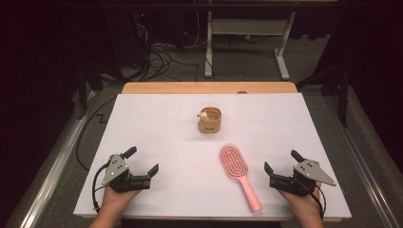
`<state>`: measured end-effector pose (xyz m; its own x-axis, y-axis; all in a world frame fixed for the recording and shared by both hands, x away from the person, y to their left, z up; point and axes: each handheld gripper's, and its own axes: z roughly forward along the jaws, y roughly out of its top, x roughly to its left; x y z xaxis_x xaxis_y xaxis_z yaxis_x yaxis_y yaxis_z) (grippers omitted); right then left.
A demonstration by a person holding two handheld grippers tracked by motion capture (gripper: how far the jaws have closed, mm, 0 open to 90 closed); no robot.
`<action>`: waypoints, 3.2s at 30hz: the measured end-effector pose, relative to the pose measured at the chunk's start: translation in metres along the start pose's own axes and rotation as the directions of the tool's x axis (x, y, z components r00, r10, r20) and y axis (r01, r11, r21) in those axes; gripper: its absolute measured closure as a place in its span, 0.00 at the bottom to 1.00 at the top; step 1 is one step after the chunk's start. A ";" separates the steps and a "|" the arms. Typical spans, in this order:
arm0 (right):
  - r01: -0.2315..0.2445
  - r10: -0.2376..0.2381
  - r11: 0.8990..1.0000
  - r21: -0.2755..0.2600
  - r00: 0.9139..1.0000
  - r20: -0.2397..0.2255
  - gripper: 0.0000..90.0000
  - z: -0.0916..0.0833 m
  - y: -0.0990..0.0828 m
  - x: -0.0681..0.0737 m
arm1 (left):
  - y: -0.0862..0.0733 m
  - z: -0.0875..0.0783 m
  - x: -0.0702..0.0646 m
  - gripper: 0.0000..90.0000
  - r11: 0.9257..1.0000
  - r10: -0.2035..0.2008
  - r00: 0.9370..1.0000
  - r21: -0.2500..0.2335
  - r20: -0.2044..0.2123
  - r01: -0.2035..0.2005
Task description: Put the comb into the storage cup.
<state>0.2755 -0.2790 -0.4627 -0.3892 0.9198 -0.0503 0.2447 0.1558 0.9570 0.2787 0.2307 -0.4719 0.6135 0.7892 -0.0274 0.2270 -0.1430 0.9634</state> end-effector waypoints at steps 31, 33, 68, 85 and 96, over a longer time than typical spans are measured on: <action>-0.002 0.002 1.000 0.018 1.000 -0.015 0.33 -0.002 0.001 0.001 | 0.000 0.003 0.003 0.00 0.998 -0.054 0.998 0.022 0.042 0.053; 0.001 0.000 1.000 0.020 1.000 -0.028 0.40 -0.002 0.001 0.002 | 0.000 0.003 0.002 0.00 0.998 -0.053 0.997 0.030 0.049 0.052; 0.203 -0.053 0.946 0.254 0.867 -0.495 1.00 0.012 0.013 0.070 | -0.001 0.004 0.003 0.00 0.999 -0.037 0.999 0.017 0.034 0.037; 0.334 -0.109 0.865 0.374 0.853 -0.510 1.00 0.018 0.006 0.086 | -0.001 0.004 0.004 0.00 0.999 -0.041 0.998 0.021 0.038 0.040; 0.364 -0.142 0.839 0.405 0.864 -0.482 1.00 0.018 0.006 0.087 | -0.002 0.004 0.004 0.00 0.999 -0.040 0.998 0.021 0.043 0.040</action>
<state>0.2594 -0.1918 -0.4668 -0.7995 0.5992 -0.0418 0.4234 0.6116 0.6684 0.2835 0.2316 -0.4746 0.6355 0.7682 -0.0776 0.2667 -0.1241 0.9557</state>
